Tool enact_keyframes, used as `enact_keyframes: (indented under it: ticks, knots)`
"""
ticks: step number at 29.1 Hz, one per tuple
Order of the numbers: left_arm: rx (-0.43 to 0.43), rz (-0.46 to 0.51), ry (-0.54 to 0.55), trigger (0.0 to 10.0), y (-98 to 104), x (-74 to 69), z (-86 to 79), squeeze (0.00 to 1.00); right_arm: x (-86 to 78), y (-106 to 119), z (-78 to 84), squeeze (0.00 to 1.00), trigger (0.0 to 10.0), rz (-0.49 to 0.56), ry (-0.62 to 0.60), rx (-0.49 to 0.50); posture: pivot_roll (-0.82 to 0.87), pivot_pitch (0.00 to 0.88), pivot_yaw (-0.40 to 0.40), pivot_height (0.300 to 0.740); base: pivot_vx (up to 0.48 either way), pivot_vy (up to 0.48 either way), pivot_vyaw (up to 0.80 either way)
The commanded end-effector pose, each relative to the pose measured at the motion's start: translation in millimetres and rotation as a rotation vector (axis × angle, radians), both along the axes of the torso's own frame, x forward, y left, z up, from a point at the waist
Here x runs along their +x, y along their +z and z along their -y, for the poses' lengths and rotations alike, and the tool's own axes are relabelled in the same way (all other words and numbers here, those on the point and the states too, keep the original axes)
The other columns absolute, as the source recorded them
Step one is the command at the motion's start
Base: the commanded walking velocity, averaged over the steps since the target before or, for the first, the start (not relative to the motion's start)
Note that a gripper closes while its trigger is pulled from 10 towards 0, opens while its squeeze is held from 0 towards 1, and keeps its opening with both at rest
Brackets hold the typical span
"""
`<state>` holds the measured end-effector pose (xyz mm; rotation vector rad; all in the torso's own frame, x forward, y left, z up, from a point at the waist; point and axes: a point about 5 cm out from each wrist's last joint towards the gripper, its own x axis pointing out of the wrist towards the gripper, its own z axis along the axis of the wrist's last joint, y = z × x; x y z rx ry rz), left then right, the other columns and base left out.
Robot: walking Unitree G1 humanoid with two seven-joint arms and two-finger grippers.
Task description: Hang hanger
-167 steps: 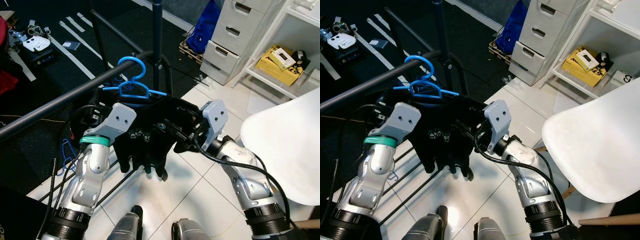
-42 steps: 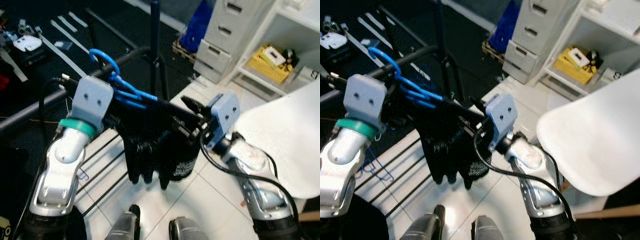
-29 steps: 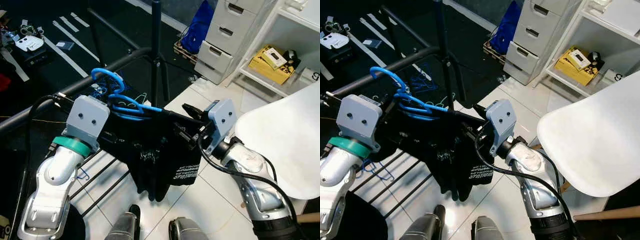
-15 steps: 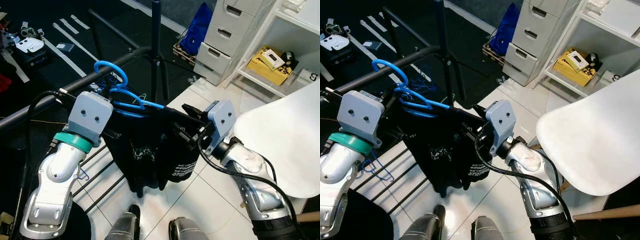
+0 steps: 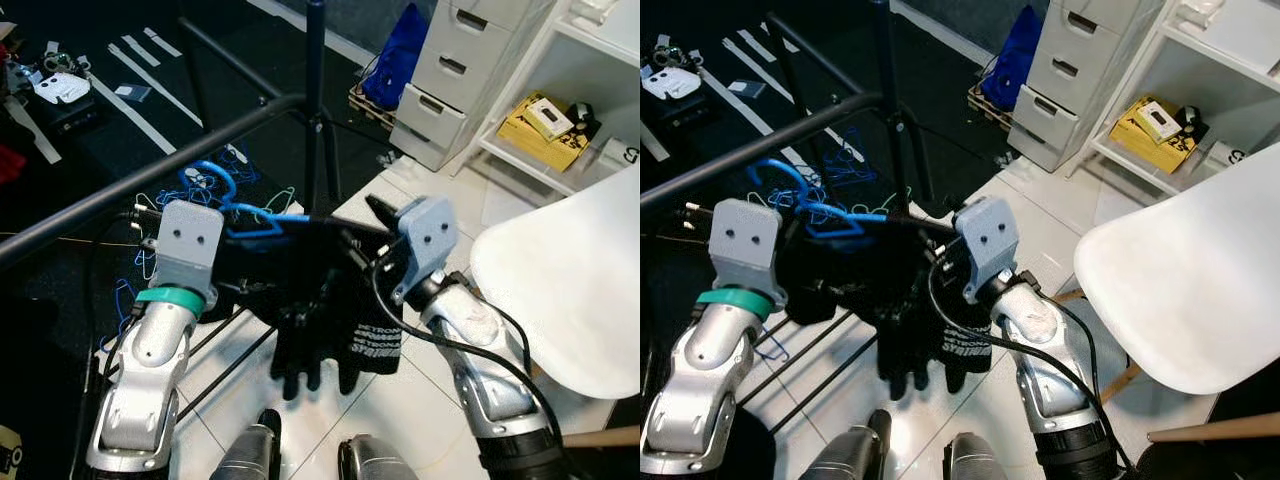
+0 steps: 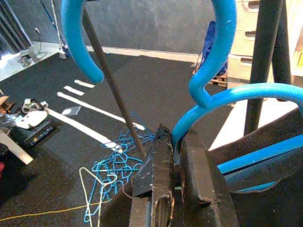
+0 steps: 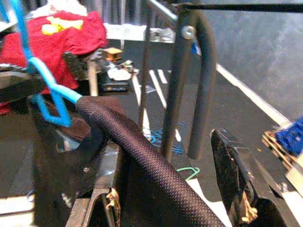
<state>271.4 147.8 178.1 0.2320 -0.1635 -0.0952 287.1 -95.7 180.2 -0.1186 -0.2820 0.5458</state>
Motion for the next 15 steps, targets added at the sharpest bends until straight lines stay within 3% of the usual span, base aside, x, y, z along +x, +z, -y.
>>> enact_keyframes:
  ticks: [1, 8, 15]
  knots:
    - [-0.025, 0.02, -0.069, 10.0, 4.2, -0.5, 12.7, 0.0, 0.6, 1.6, -3.0, 0.0, 10.0, 0.012, -0.002, 0.014, -0.09, 0.11, 0.008, 0.74, 0.0, 0.0, 0.0]
    - [-0.01, 0.058, -0.073, 10.0, 8.6, 0.2, 16.2, 0.0, 4.2, 1.8, -3.8, 0.0, 10.0, 0.018, -0.019, 0.025, -0.08, 0.104, 0.008, 0.74, 0.0, 0.0, 0.0]
    - [-0.001, 0.072, -0.074, 10.0, 9.7, -0.8, 18.6, 0.0, 8.3, 3.3, -4.0, 0.0, 10.0, 0.025, -0.034, 0.038, -0.08, 0.099, 0.005, 0.74, -0.28, 0.0, 0.0]
